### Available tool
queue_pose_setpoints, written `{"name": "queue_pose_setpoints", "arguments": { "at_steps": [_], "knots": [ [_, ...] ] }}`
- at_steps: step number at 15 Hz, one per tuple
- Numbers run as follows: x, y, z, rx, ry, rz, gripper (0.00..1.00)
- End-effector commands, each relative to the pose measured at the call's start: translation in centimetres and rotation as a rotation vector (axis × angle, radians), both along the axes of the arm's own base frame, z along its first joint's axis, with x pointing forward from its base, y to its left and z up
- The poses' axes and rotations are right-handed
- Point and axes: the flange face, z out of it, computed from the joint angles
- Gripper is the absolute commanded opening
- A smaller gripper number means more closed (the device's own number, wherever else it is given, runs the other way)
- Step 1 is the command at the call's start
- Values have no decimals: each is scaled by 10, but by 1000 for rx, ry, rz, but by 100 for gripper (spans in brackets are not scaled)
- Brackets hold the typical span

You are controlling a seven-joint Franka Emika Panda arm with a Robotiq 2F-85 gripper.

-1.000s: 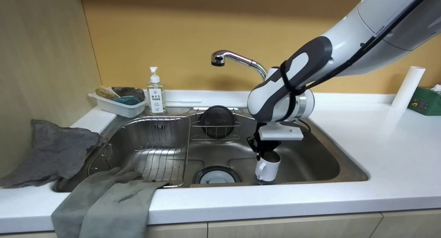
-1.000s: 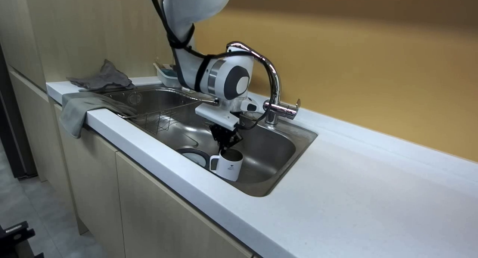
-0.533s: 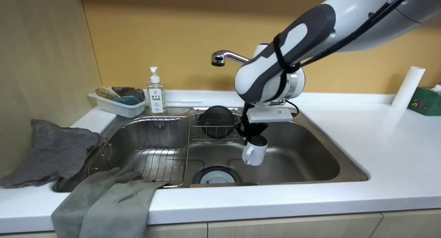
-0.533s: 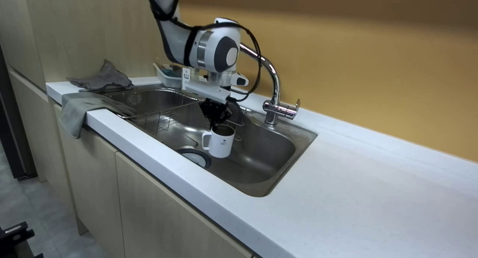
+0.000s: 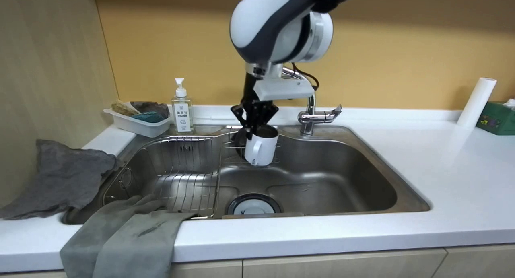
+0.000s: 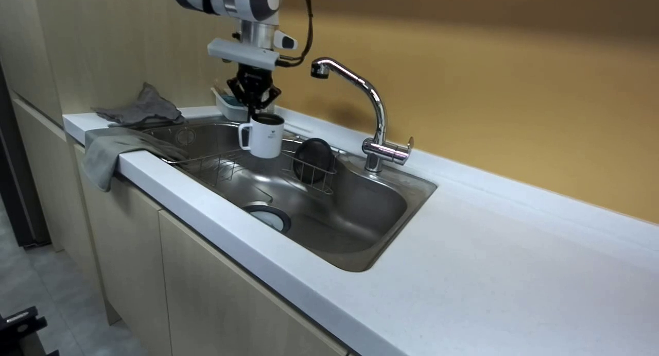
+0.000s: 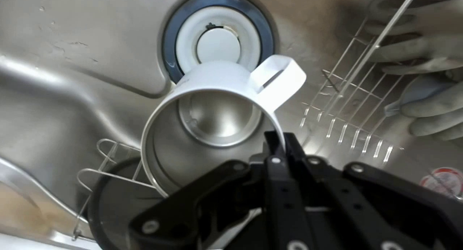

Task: Pick up the white mug and put it on the metal rack on the left

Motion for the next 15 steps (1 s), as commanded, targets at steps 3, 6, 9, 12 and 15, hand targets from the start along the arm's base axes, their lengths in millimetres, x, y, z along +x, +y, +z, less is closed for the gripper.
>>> {"name": "queue_pose_setpoints", "arguments": {
  "at_steps": [3,6,9,12,15],
  "knots": [
    [-14,35,29,10,0,89,6],
    [-14,32,23,-2,11,102,1],
    [-10,46,5,-15,22,193,1],
    [-6,67,-14,-22,21,305,1],
    [-1,89,-28,-8,15,397,1]
  ]
}}
